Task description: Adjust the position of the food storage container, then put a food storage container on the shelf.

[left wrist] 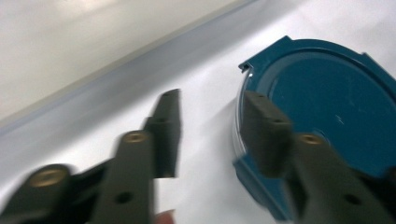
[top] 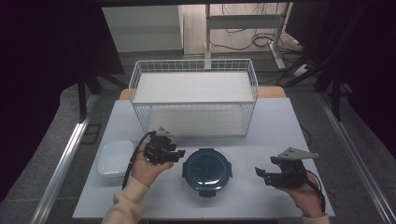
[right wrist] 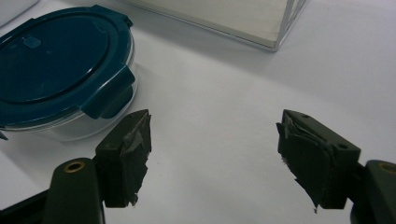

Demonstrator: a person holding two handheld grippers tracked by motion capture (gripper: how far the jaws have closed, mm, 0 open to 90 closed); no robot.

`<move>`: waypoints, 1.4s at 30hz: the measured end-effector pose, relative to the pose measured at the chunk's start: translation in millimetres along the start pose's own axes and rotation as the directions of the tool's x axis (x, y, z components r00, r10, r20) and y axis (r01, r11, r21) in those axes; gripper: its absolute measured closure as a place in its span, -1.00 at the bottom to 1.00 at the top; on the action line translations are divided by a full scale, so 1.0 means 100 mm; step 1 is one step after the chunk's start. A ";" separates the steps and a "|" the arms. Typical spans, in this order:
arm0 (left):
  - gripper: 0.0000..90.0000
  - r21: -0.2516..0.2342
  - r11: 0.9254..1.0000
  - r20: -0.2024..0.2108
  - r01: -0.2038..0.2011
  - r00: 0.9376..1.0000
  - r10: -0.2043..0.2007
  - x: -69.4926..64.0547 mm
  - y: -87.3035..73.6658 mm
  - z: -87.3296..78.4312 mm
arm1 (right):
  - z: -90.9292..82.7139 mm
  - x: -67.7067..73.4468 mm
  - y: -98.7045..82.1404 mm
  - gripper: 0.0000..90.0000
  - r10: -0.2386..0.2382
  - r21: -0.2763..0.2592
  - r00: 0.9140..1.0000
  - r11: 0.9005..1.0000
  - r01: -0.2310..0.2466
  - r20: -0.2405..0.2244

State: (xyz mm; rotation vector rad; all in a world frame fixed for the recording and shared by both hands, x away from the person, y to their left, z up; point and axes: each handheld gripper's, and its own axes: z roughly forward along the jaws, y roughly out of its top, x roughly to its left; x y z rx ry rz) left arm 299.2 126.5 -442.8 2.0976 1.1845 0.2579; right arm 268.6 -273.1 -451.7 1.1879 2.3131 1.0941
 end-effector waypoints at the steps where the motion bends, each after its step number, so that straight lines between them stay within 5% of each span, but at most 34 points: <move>1: 0.15 -0.021 1.000 0.001 0.004 1.000 -0.004 -0.01 -0.03 -0.07 | 0.00 0.00 0.00 -0.43 0.000 0.000 1.000 1.000 0.000 0.000; 2: -0.07 -0.059 0.998 0.004 0.026 1.000 -0.025 -0.04 -0.11 -0.20 | 0.00 0.01 0.01 -0.43 0.000 -0.001 1.000 1.000 0.000 -0.004; 6: -0.31 -0.073 0.997 0.019 0.041 0.999 -0.040 -0.06 -0.24 -0.32 | -0.01 0.05 0.01 -0.43 -0.002 -0.005 1.000 1.000 0.002 -0.022; 15: -0.47 -0.077 0.990 0.080 0.115 0.991 -0.109 0.02 -0.43 -0.37 | -0.01 0.09 0.03 -0.47 0.024 -0.028 0.997 0.999 -0.026 -0.067; 28: -0.57 -0.107 0.986 0.104 0.127 0.988 -0.116 -0.01 -0.43 -0.43 | -0.01 0.11 0.05 -0.54 0.059 -0.040 0.992 0.997 -0.064 -0.115; 42: -0.75 -0.100 0.976 0.170 0.191 0.970 -0.173 -0.04 -0.43 -0.42 | 0.05 0.16 0.08 -0.67 0.130 -0.020 0.978 0.991 -0.135 -0.162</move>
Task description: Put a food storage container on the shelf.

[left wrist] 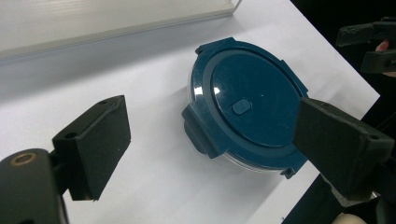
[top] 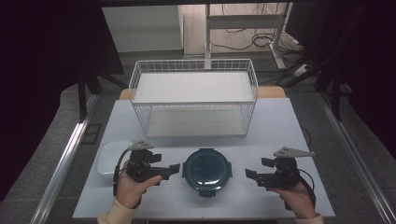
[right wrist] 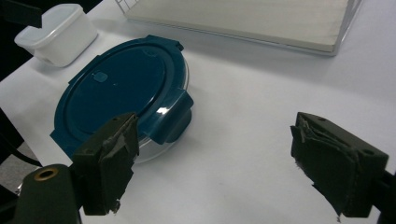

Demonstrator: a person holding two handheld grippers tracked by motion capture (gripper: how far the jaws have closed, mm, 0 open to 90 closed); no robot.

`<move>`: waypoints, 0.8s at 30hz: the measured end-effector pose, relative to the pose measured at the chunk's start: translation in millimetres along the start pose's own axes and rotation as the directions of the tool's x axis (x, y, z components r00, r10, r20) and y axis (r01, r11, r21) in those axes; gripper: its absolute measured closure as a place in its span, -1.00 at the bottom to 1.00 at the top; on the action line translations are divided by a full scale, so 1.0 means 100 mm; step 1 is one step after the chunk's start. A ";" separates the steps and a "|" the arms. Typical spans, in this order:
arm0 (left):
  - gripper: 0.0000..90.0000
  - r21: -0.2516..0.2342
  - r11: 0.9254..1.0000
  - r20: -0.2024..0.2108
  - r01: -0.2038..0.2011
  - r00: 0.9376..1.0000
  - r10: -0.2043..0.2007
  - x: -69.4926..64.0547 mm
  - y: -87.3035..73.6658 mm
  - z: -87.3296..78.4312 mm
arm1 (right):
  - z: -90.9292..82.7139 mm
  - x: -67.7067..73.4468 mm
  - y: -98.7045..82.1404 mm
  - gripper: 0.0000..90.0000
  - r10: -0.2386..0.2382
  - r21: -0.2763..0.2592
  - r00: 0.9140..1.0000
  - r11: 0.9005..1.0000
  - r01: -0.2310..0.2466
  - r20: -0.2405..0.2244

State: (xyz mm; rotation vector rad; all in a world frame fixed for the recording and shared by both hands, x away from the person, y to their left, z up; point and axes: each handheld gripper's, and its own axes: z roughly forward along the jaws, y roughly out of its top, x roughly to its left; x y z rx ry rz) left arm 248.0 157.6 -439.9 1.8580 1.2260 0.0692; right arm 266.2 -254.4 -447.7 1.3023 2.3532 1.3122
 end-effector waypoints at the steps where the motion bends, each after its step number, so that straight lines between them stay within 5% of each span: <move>1: -0.75 0.000 1.000 0.003 0.004 1.000 -0.004 0.00 0.00 0.01 | 0.01 0.00 0.00 -0.67 0.005 -0.001 1.000 1.000 -0.005 -0.004; 10: -0.79 0.021 0.999 0.034 0.034 0.999 -0.034 -0.08 0.01 0.12 | 0.23 0.11 0.06 -0.73 0.050 0.047 0.997 0.998 -0.047 -0.065; 15: -0.78 0.030 0.999 0.042 0.015 0.999 -0.017 -0.14 0.09 0.25 | 0.38 0.18 0.13 -0.74 0.059 0.079 0.996 0.995 -0.053 -0.074; 24: -0.79 0.047 0.997 0.049 0.054 0.997 -0.057 -0.04 -0.03 0.32 | 0.57 0.23 0.17 -0.77 0.099 0.104 0.990 0.991 -0.088 -0.097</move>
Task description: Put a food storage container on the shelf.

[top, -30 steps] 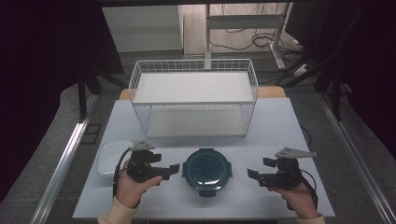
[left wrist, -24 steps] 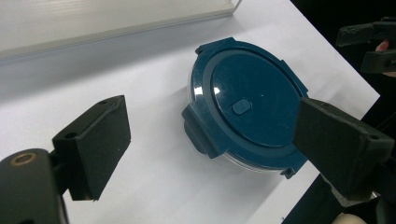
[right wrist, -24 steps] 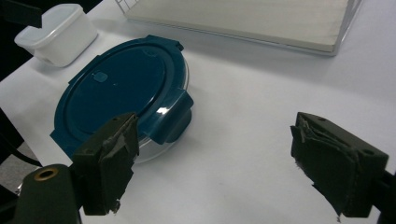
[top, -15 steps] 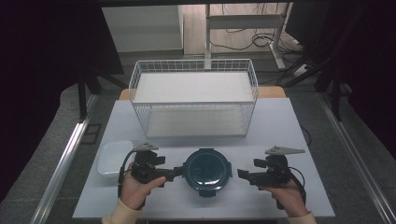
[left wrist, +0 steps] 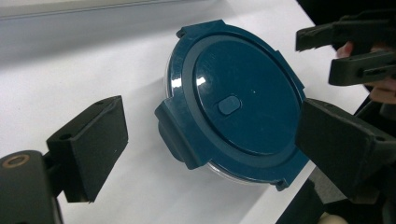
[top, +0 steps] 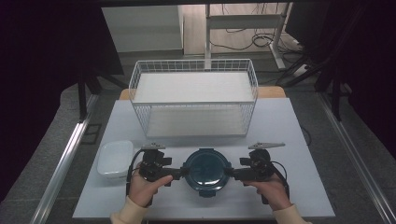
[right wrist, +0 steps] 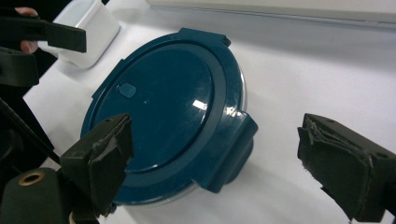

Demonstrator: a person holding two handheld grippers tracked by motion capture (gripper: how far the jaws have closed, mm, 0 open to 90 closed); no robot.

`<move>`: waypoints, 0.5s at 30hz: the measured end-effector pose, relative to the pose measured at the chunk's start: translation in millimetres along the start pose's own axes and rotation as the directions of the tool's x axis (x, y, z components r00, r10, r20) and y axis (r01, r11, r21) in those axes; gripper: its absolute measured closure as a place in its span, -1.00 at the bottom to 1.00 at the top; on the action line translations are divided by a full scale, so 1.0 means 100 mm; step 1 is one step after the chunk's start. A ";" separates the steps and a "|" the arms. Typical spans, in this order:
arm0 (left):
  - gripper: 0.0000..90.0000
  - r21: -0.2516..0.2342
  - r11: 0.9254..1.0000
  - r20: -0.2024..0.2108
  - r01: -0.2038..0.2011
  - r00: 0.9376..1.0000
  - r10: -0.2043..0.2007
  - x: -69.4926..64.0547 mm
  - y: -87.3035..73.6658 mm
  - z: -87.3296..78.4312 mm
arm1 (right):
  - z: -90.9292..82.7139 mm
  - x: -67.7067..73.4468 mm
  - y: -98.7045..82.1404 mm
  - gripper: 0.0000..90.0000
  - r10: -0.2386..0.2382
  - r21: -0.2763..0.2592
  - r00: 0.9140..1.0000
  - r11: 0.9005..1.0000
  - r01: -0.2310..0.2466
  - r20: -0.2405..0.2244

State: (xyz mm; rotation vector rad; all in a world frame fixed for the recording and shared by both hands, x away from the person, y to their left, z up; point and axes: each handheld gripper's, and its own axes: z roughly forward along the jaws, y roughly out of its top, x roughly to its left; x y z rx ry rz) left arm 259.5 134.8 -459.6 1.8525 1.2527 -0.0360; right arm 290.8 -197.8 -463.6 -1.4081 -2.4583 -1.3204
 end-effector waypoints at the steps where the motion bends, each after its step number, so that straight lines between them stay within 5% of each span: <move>1: -0.79 0.003 1.000 -0.004 0.005 1.000 -0.005 0.01 -0.01 0.01 | 0.02 -0.01 -0.01 -0.78 0.007 0.007 1.000 1.000 -0.007 -0.005; 15: -0.82 0.036 0.995 0.065 0.090 0.994 -0.092 0.17 -0.09 0.20 | 0.23 -0.06 -0.11 -0.86 0.117 0.024 0.992 0.993 -0.116 -0.048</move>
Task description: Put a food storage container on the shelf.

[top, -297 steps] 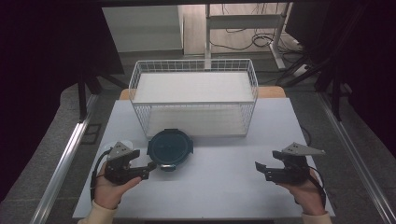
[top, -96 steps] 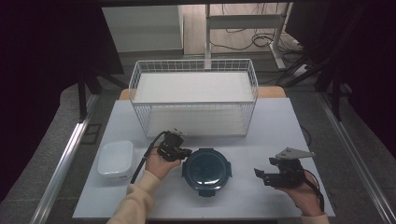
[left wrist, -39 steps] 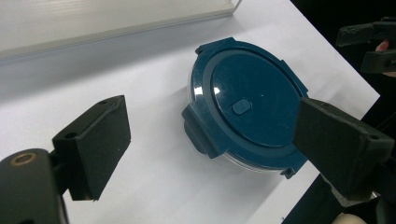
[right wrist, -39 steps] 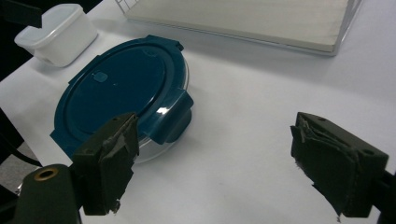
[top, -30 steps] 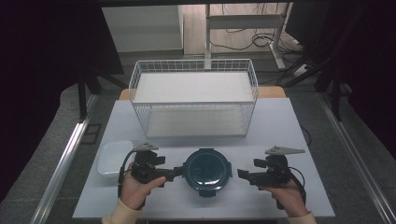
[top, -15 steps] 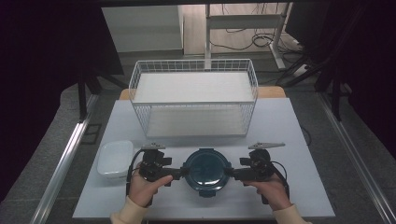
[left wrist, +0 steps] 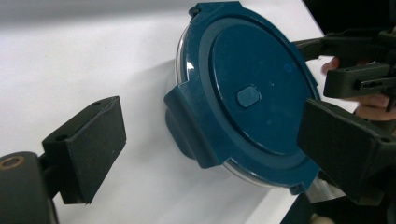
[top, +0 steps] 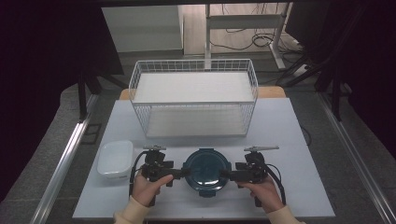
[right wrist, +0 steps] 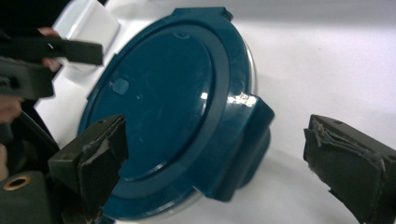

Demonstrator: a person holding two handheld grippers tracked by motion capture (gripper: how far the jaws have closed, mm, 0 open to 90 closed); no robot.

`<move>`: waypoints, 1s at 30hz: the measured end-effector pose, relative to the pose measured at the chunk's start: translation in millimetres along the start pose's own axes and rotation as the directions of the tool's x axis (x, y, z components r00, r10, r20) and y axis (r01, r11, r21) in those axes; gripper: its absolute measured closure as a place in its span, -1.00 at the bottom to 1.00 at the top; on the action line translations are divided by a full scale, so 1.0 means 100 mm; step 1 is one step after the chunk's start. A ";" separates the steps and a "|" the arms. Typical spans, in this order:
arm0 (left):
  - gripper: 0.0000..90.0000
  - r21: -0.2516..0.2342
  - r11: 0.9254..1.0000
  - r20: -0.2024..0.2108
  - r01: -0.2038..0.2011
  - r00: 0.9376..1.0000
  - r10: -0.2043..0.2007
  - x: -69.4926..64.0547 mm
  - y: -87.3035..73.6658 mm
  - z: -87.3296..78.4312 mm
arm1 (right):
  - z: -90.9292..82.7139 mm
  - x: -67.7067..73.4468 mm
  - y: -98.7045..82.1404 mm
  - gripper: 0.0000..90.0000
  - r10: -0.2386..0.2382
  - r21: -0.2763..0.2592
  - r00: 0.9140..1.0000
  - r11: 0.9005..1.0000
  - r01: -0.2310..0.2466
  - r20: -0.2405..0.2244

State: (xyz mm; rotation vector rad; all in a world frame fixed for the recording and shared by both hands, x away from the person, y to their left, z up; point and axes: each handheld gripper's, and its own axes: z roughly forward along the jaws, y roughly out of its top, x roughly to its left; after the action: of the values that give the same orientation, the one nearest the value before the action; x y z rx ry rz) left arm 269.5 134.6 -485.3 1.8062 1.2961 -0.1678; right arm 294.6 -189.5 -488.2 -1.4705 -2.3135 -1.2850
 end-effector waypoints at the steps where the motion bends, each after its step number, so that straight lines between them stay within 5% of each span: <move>1: -0.82 0.003 1.000 0.012 0.007 1.000 -0.007 0.01 -0.01 0.02 | 0.01 0.00 0.00 -0.86 0.004 -0.001 1.000 1.000 -0.004 0.000; 12: -0.78 0.025 0.997 0.084 0.078 0.993 -0.080 0.10 -0.05 0.20 | 0.10 -0.01 -0.02 -0.88 0.069 -0.005 0.997 0.998 -0.069 -0.025; 28: -0.64 0.058 0.995 0.120 0.085 0.988 -0.092 0.09 -0.08 0.36 | 0.22 -0.02 -0.09 -0.80 0.131 0.041 0.990 0.991 -0.129 -0.052; 29: -0.61 0.058 0.992 0.151 0.114 0.981 -0.122 0.10 -0.10 0.39 | 0.24 -0.02 -0.10 -0.76 0.136 0.051 0.988 0.990 -0.132 -0.075; 30: -0.62 0.058 0.992 0.151 0.114 0.981 -0.122 0.10 -0.10 0.39 | 0.24 -0.02 -0.10 -0.76 0.136 0.051 0.988 0.990 -0.132 -0.075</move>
State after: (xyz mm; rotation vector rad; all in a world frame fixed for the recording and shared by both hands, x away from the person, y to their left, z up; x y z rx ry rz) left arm 280.3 114.1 -519.9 1.7209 1.2986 -0.4001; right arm 295.3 -175.2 -510.4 -1.5045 -2.1408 -1.2224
